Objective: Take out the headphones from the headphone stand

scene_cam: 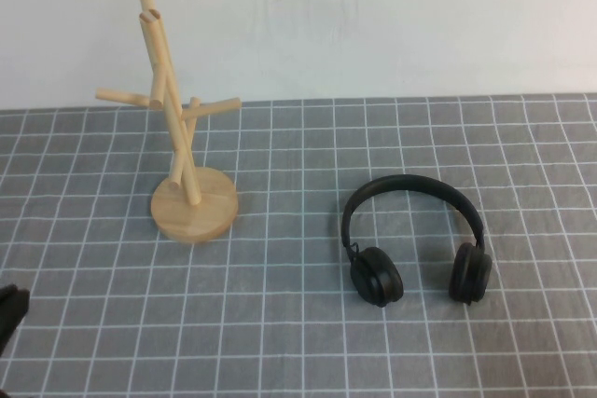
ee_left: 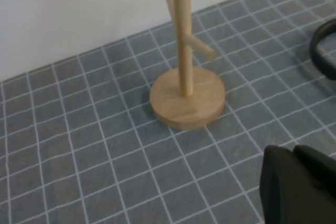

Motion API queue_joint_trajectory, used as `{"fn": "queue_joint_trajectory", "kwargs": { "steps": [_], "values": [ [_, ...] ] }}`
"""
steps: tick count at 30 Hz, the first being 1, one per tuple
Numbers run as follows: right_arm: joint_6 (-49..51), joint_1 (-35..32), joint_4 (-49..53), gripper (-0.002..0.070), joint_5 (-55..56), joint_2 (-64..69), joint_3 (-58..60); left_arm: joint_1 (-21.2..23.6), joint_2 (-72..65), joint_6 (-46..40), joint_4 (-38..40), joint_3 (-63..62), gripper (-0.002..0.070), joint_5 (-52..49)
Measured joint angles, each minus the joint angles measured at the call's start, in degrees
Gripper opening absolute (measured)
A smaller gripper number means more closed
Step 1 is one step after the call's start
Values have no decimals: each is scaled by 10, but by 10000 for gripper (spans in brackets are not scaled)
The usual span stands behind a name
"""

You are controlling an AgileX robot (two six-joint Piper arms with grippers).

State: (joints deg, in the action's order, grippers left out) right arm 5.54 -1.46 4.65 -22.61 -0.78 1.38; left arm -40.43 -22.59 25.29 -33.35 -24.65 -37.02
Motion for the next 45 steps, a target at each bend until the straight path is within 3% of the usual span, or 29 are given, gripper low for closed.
{"fn": "queue_joint_trajectory", "kwargs": {
  "steps": [4, 7, 17, 22, 28, 45],
  "values": [
    [0, 0, 0, -8, 0, 0, 0, 2, 11, 6, -20, 28, -2, 20],
    [0, 0, 0, -8, 0, 0, 0, 27, 38, 6, -19, 52, -1, 80],
    [0, 0, 0, -8, 0, 0, 0, 256, 173, -30, 158, 142, -2, 179],
    [0, 0, 0, -8, 0, 0, 0, 324, 229, -88, 225, 211, -2, 191],
    [0, 0, 0, -8, 0, 0, 0, 349, 232, -109, 266, 261, -2, 179],
    [0, 0, 0, -8, 0, 0, 0, 352, 233, -163, 279, 260, -2, 165]
  ]
}}
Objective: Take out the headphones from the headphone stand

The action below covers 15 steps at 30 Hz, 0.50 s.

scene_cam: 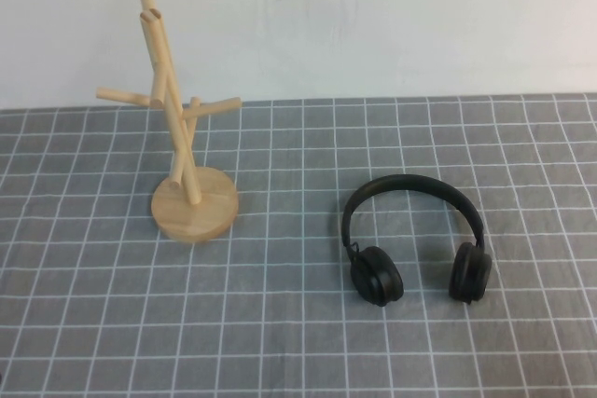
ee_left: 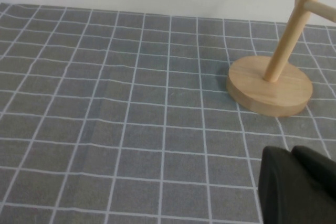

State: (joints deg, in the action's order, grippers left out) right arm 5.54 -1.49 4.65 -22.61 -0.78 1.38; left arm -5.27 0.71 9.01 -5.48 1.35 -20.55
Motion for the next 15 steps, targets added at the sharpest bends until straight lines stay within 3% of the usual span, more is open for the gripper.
{"fn": "queue_joint_trajectory", "kwargs": {
  "steps": [15],
  "values": [
    [0, 0, 0, -8, 0, 0, 0, 0, 0, 0, 9, -1, -3, -4]
  ]
}}
